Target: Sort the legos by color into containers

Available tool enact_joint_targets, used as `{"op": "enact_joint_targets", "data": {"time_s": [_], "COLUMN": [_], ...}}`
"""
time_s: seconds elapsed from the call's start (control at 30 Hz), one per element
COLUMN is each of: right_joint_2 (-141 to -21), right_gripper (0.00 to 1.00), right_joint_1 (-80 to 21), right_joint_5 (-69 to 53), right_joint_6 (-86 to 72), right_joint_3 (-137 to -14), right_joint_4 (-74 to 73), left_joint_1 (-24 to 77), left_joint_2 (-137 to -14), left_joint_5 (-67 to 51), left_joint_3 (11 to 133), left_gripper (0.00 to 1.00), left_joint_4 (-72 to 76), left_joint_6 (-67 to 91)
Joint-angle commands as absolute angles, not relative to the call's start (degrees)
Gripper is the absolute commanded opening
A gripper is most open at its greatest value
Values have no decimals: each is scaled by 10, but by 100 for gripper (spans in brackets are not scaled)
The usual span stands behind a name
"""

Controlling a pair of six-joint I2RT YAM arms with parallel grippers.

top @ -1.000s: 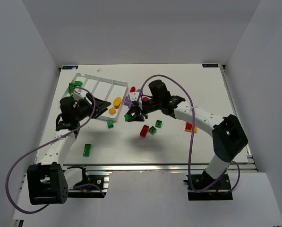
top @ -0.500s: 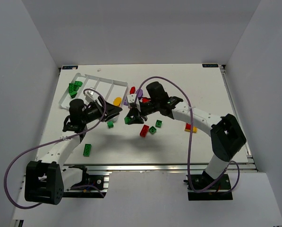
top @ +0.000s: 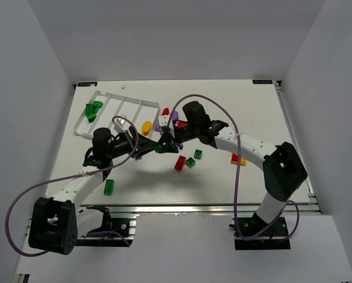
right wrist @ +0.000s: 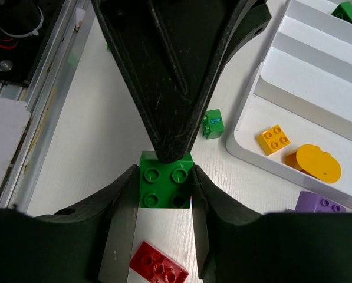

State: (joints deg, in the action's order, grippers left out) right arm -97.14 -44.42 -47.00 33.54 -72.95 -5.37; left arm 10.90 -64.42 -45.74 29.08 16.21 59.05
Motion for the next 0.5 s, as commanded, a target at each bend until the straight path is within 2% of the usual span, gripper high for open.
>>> {"op": "enact_joint_targets", "data": {"time_s": [0.0, 0.3, 0.47], "right_joint_2": [-966, -962, -961], "right_gripper": [0, 0, 0], "right_joint_1": [-446, -446, -447], "right_joint_5": [-469, -470, -471], "right_joint_6": [327, 319, 316], "right_joint_3": [-740, -734, -734], "right_joint_4": [-25, -13, -9], "left_joint_1": [117, 141, 147], "left_joint_2": [-646, -671, -679], "left_joint_5": [-463, -461, -458], "left_joint_3": [287, 294, 295], "left_gripper": [60, 59, 53], "left_joint_4": [180, 197, 206], "left_joint_6": [589, 593, 596]}}
